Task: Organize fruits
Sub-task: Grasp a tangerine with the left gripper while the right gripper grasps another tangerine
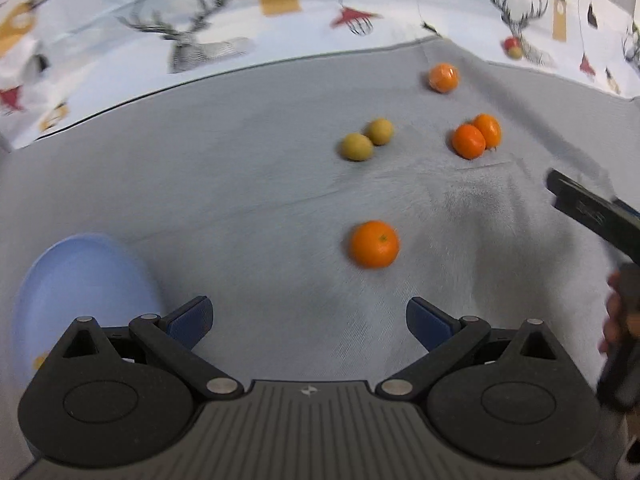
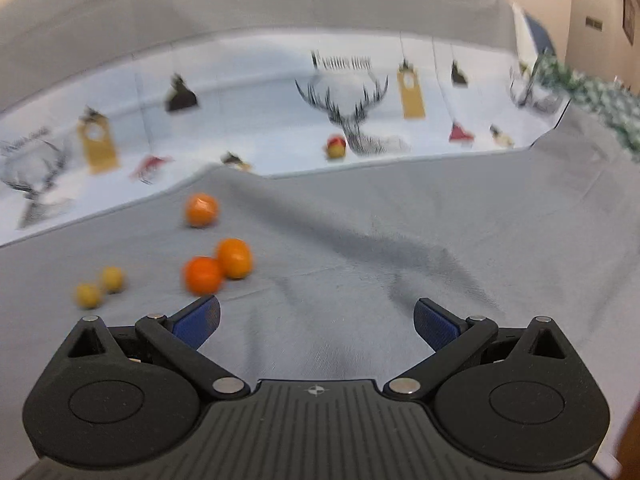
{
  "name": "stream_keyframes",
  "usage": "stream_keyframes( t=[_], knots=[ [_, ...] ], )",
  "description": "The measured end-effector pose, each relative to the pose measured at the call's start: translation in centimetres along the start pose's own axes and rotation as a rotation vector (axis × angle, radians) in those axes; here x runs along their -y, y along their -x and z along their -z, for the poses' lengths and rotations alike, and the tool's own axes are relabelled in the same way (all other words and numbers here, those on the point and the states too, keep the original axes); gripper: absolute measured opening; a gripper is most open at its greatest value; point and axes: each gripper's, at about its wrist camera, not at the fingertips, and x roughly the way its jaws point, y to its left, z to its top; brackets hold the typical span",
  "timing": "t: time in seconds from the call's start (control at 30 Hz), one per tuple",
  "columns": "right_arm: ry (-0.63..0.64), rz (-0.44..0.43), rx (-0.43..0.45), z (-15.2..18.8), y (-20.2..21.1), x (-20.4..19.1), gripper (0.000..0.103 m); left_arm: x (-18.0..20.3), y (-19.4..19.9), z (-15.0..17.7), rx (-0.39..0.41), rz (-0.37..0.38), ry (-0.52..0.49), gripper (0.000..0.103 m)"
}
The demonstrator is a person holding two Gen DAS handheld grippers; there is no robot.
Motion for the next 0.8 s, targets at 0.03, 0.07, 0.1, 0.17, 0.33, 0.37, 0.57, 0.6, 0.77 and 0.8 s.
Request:
stream_keyframes(
  t=[0.03, 0.07, 0.1, 0.17, 0.33, 0.37, 0.57, 0.6, 0.77, 0.8],
  knots=[
    [0.003, -0.007, -0.017, -0.1, -2.2, 0.1, 0.102, 0.7, -1.2, -0.6, -0.004, -0.006, -0.018, 0.103],
    [0.010, -0.009, -0.034, -0.2, -4.0, -0.1, 0.102, 1.3, -2.2, -1.0, -0.010, -0.016, -0.034, 0.103],
    [0.019, -0.017, -0.051, -0.1, -5.9, -0.1, 0.102, 1.9, -3.5, -1.5, -0.019, -0.028, -0.051, 0.103],
    [0.041, -0.046, -0.074, 0.0, -8.6, -0.8, 0.102, 2.5, -5.7, -2.2, -0.039, -0.050, -0.076, 0.103],
    [0.138, -0.072, -0.017, 0.0, -12.8, -3.8, 0.102, 2.4, -8.9, -3.0, -0.093, -0.054, -0.079, 0.103],
    [0.138, -0.077, -0.013, -0.2, -13.2, -4.1, 0.102, 2.2, -8.9, -3.0, -0.094, -0.047, -0.074, 0.103],
    [0.171, -0.140, 0.043, -0.3, -13.1, -4.6, 0.036, 2.0, -7.3, -2.9, -0.028, 0.063, -0.071, 0.039],
    [0.211, -0.148, 0.048, -0.2, -12.7, -4.9, 0.036, 2.1, -6.9, -3.0, -0.019, 0.079, -0.080, 0.039],
    [0.131, -0.132, -0.008, -0.8, -11.1, -3.9, 0.036, 1.7, -4.4, -2.6, 0.044, 0.110, -0.088, 0.039],
    [0.107, -0.132, -0.005, -0.9, -10.0, -3.4, 0.036, 1.4, -3.6, -2.4, 0.058, 0.116, -0.087, 0.039]
  ],
)
